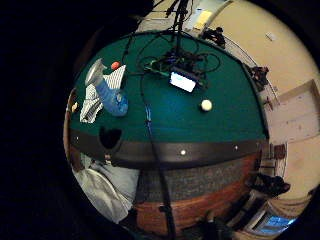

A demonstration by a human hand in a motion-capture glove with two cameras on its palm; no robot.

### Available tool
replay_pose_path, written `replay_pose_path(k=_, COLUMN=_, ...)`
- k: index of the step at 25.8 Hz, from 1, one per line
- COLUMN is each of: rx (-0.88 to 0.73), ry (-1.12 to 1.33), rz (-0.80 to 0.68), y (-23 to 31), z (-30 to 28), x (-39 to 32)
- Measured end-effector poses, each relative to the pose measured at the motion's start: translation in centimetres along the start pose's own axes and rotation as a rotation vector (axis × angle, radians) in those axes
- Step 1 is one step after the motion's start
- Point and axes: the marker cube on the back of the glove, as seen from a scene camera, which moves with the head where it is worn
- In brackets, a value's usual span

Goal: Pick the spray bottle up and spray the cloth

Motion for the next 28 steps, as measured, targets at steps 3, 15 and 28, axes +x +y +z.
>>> replay_pose_path(k=3, rx=0.019, ry=-0.009, rz=0.02, y=-0.3, z=0.0, x=-0.2)
replay_pose_path(k=15, rx=0.006, ry=-0.003, rz=0.018, y=-0.3, z=0.8, x=-0.3)
replay_pose_path(k=28, rx=-0.02, ry=-0.04, rz=0.044, y=1.8, z=5.4, x=2.1)
